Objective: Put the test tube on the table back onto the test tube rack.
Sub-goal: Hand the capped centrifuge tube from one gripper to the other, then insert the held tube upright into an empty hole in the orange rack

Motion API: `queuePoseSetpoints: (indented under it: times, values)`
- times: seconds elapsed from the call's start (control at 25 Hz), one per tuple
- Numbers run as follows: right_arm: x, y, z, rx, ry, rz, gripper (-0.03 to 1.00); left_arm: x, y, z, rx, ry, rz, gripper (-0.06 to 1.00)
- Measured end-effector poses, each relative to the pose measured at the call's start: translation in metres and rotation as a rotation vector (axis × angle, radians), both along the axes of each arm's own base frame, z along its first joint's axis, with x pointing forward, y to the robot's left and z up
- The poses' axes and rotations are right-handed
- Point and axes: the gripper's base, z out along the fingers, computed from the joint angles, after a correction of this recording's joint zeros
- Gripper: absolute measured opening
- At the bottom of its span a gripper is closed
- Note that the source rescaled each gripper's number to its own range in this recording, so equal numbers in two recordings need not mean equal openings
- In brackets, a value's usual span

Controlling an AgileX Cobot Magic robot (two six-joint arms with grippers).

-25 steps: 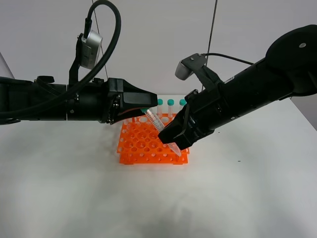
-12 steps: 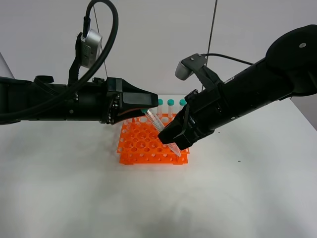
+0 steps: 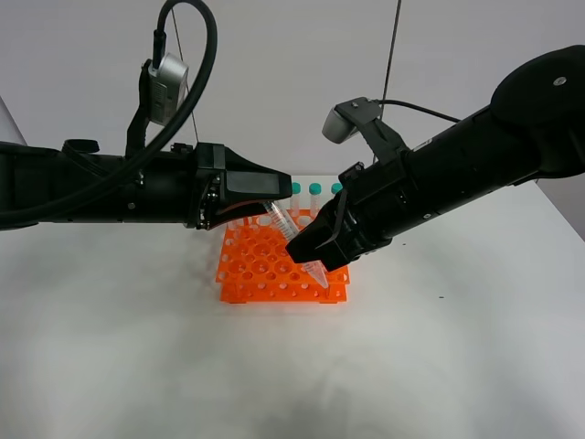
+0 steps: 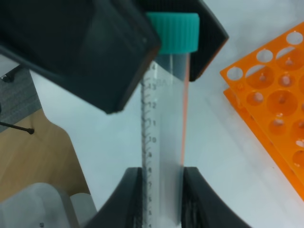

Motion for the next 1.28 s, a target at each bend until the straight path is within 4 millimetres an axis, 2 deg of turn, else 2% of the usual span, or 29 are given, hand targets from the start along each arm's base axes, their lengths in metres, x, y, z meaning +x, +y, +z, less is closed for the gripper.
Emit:
queuePoseSetpoints:
  times: [0.12,0.24,0.28,0.4,0.76,0.8,0.96,1.0,1.12,1.28]
  values:
    - [0.0,0.0,0.0,0.0,0.0,0.0,0.01,0.0,0.0,0.0,0.0,0.0,0.0,0.51]
    - [0.0,0.0,0.0,-0.001,0.001,0.0,0.01,0.0,0.0,0.0,0.001,0.0,0.001,0.38]
    - [0.0,0.0,0.0,-0.001,0.001,0.0,0.01,0.0,0.0,0.0,0.002,0.0,0.003,0.32]
    - [0.0,0.0,0.0,0.001,0.003,0.0,0.01,0.001,0.001,-0.001,0.011,-0.001,0.011,0.01]
    - [0.0,0.001,0.0,0.002,0.001,-0.004,0.03,0.001,0.001,-0.001,0.014,-0.002,0.015,0.0]
    - [0.0,0.0,0.0,0.002,-0.001,-0.008,0.1,0.001,0.001,-0.001,0.014,-0.002,0.015,0.0]
    - [0.002,0.0,0.0,0.0,-0.012,-0.017,0.78,0.001,0.0,-0.001,0.012,-0.001,0.01,0.0]
    - [0.002,0.0,0.001,-0.004,-0.017,-0.015,0.87,0.001,0.0,-0.001,0.012,-0.001,0.01,0.0]
    - [0.005,0.0,0.009,-0.021,-0.03,-0.015,0.97,0.001,0.0,-0.001,0.012,-0.001,0.01,0.0]
    - [0.006,-0.005,0.037,-0.109,-0.015,-0.023,0.99,0.001,0.0,-0.001,0.012,-0.001,0.01,0.0]
